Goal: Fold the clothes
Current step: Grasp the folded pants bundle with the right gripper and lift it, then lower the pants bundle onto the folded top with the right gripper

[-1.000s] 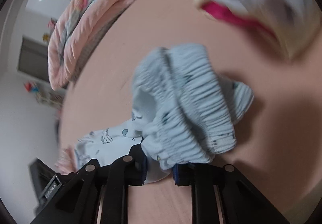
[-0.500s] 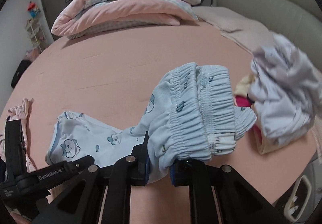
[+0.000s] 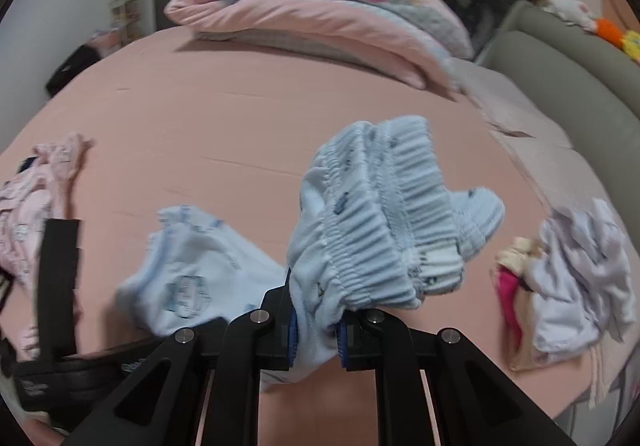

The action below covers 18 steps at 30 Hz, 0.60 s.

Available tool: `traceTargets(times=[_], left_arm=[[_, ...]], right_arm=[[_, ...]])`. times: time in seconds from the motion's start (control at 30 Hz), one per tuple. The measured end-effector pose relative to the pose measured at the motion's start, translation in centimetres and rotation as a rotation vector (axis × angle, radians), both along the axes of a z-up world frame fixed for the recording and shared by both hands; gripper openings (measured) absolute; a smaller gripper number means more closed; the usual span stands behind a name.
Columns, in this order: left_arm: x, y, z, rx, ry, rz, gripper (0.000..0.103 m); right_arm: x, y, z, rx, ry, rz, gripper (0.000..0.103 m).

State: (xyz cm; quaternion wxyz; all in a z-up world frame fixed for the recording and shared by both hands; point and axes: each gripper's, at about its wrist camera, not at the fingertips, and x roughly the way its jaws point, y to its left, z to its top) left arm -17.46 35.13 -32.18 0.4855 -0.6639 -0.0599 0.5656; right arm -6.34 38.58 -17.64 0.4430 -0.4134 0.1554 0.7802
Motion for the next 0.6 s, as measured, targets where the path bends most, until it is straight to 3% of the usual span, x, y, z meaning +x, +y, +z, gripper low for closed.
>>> traceTargets(times=[0.1, 0.17, 0.3, 0.37, 0.43, 0.53, 0.6], left_arm=[[-0.1, 0.0, 0.0, 0.016, -0.010, -0.005, 0.025], [0.4, 0.1, 0.4, 0.033, 0.046, -0.041, 0.025], [0.8, 0.0, 1.0, 0.024, 0.065, -0.057, 0.026], [0.8, -0.1, 1.3, 0.017, 0.059, -0.061, 0.031], [0.6, -0.4, 1.9, 0.002, 0.046, -0.066, 0.046], [0.5, -1.2, 3.3, -0.044, 0.104, -0.071, 0.058], [0.1, -2.1, 4.3, -0.063, 0.156, -0.064, 0.061]], right_arm=[[-1.2, 0.3, -0.3, -0.041, -0.009, 0.047, 0.012], [-1.9, 0.2, -0.6, -0.043, -0.031, 0.066, 0.012], [-2.7, 0.0, -1.3, -0.058, -0.061, 0.090, 0.012], [-2.8, -0.1, -1.4, -0.062, -0.063, 0.099, 0.012], [-2.9, -0.1, -1.5, -0.071, -0.060, 0.108, 0.012], [-3.1, 0.1, -1.6, -0.086, -0.054, 0.121, 0.013], [-3.2, 0.3, -1.7, -0.095, -0.051, 0.127, 0.013]])
